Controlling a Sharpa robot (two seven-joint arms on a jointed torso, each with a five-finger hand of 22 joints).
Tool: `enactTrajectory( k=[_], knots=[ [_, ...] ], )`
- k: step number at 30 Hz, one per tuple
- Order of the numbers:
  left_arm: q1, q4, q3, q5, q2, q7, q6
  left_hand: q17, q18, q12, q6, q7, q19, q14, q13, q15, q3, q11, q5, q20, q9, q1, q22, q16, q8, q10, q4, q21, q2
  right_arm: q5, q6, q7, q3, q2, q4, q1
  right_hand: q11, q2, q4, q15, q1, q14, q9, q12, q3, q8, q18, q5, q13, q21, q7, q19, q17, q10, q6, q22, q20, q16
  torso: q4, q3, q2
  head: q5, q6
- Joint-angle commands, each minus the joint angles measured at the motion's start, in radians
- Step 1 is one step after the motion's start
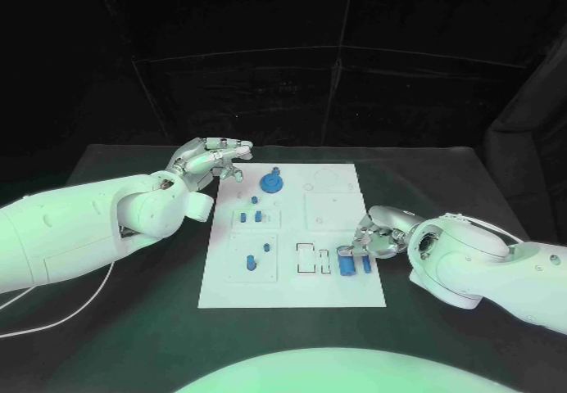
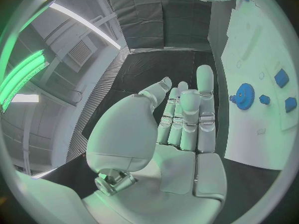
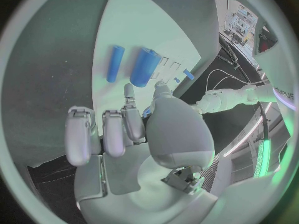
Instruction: Assemble the parts on the task board
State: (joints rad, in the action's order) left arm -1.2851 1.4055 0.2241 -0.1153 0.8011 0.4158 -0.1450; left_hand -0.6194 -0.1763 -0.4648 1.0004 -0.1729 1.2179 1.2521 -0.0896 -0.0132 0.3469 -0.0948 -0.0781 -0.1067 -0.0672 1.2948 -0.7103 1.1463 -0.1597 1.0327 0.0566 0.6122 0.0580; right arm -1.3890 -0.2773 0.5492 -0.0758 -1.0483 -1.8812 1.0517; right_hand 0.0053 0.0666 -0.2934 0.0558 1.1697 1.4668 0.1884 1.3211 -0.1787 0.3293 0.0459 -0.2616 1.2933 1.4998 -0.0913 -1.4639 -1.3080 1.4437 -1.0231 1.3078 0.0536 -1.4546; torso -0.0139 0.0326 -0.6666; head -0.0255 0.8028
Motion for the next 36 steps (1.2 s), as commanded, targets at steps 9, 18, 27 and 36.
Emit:
enactTrajectory(
  k=[9, 18, 27, 36],
  knots=[
    [0.0, 0.0, 0.0, 0.006, 0.001, 0.009, 0.016, 0.001, -0.006, -0.006, -0.005, -0.001, -0.003, -0.009, 0.001, -0.001, -0.003, -0.001, -0.002, -0.007, 0.0, 0.004, 0.002, -0.003, -0.005, -0.008, 0.003, -0.005, -0.001, -0.021, 0.075, 0.059, 0.0, 0.028, 0.016, -0.028, 0.0, 0.011, 0.003, 0.006, 0.0, 0.064, 0.009, -0.009, -0.007, 0.01, -0.016, -0.001, -0.009, 0.007, 0.008, -0.033, -0.03, -0.005, 0.007, 0.144, -0.004, -0.003, 0.0006, -0.0003, 0.0, 0.0, 0.004],
    [0.002, 0.001, 0.0, 0.006, 0.002, 0.007, 0.02, 0.001, -0.006, -0.006, -0.005, -0.001, -0.003, -0.009, 0.001, -0.001, -0.003, -0.001, -0.002, -0.007, 0.0, 0.004, 0.002, -0.003, -0.005, -0.008, 0.003, -0.005, -0.001, -0.037, 0.069, 0.075, 0.0, 0.052, 0.032, -0.05, 0.0, 0.002, 0.005, 0.005, 0.036, 0.062, 0.031, -0.021, -0.001, 0.027, -0.016, -0.076, -0.009, 0.007, 0.007, -0.032, -0.029, -0.011, 0.022, 0.145, -0.003, -0.003, 0.0017, -0.0006, 0.0, 0.002, 0.004],
    [0.003, 0.002, 0.0, 0.006, 0.006, 0.007, 0.021, 0.002, -0.006, -0.007, -0.006, -0.001, -0.003, -0.009, 0.001, -0.001, -0.004, -0.001, -0.002, -0.007, 0.0, 0.004, 0.002, -0.003, -0.005, -0.009, 0.003, -0.005, -0.001, -0.039, -0.037, 0.056, 0.0, 0.049, 0.019, -0.054, -0.006, -0.031, 0.01, 0.011, 0.084, 0.064, 0.06, -0.018, 0.004, 0.055, -0.018, -0.221, 0.005, 0.01, 0.015, -0.037, -0.038, -0.004, 0.015, 0.152, -0.007, -0.008, 0.0025, -0.0004, 0.001, 0.005, 0.003],
    [0.005, 0.002, 0.0, 0.006, 0.007, 0.005, 0.022, 0.003, -0.006, -0.008, -0.006, 0.0, -0.003, -0.01, 0.001, -0.001, -0.003, -0.001, -0.003, -0.007, 0.0, 0.005, 0.002, -0.003, -0.006, -0.009, 0.004, -0.006, -0.002, 0.091, -0.195, -0.039, 0.001, 0.031, -0.028, -0.055, -0.012, -0.047, 0.008, 0.015, 0.101, 0.064, 0.08, -0.029, 0.005, 0.068, -0.018, -0.315, 0.002, 0.012, 0.02, -0.038, -0.04, -0.006, 0.012, 0.155, -0.012, -0.009, 0.0024, -0.0001, 0.001, 0.0, -0.001]
  ],
)
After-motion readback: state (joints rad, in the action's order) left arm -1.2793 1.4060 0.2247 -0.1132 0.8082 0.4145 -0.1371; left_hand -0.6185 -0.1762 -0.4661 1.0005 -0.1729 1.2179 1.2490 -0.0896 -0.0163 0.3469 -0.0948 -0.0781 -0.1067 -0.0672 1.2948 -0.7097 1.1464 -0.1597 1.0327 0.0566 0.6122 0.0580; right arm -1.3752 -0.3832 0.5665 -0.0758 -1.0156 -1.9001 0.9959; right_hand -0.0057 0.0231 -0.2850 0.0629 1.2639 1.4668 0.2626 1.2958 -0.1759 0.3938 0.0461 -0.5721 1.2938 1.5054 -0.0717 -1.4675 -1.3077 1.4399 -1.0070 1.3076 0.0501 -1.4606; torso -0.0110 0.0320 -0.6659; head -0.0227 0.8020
